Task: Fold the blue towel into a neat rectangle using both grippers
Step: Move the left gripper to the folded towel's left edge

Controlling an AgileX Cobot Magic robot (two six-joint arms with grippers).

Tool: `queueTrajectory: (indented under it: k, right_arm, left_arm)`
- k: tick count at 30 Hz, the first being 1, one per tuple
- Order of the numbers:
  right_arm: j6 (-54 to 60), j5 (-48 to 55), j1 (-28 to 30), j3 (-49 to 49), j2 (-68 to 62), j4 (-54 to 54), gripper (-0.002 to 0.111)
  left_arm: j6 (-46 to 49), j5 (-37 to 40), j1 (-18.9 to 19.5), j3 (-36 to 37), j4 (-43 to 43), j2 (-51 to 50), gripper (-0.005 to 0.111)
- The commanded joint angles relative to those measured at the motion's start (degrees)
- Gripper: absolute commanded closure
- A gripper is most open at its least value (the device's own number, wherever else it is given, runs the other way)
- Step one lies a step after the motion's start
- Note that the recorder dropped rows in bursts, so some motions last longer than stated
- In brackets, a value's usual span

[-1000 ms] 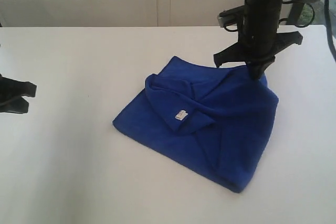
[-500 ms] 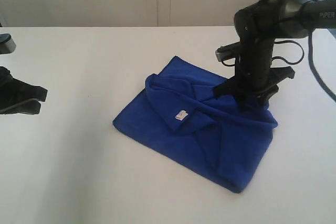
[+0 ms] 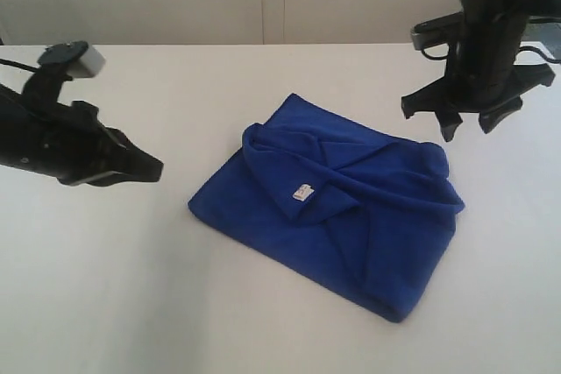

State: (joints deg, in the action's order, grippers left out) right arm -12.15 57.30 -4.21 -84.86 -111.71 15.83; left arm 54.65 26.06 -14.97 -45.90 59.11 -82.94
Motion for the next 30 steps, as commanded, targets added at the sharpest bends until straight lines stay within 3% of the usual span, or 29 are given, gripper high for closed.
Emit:
queueTrajectory:
  k: [1,4,10,17,23,30]
  right_arm:
    - [1.4,-0.4,0.9,1.3,0.7,-0.1,0.059]
    - [1.4,-2.0,0.9,2.6,0.7,-1.2,0.059]
    - [1.4,-4.8,0.9,5.7,0.7,-1.2,0.059]
    - [1.4,-7.1,0.9,8.1,0.7,-1.2,0.059]
    - [1.4,-7.5,0.9,8.3,0.8,-1.2,0.059]
    - [0.7,-7.4,0.9,8.3,0.8,0.6,0.059]
  left_arm:
    - [2.1,-8.8,-6.8,0.4,2.9,-3.3,0.107]
    - [2.1,-12.7,-9.7,-0.3,4.6,-8.0,0.107]
    - [2.1,-12.8,-11.4,-6.3,6.1,-17.3,0.107]
    - [2.1,-13.2,-11.4,-11.4,6.4,-23.8,0.107]
    - [2.4,-16.9,-11.3,-11.5,3.1,-26.9,0.107]
    - [2.4,-20.4,-7.6,-11.5,-0.1,-27.7,0.107]
